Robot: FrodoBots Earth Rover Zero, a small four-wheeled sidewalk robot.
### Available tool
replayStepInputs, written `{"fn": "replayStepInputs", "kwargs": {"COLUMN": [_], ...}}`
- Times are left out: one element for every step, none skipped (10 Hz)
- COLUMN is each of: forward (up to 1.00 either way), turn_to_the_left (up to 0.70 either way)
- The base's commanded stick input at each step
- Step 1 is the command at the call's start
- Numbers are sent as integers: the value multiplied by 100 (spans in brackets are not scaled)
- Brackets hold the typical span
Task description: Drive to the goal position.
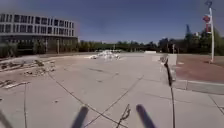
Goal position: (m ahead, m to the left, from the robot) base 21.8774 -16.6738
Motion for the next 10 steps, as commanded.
{"fn": "replayStepInputs", "kwargs": {"forward": [70,70,70,70,70,70,70,70,70,70], "turn_to_the_left": [-35,-35,-35,-35,-35,-2,0,0,0,0]}}
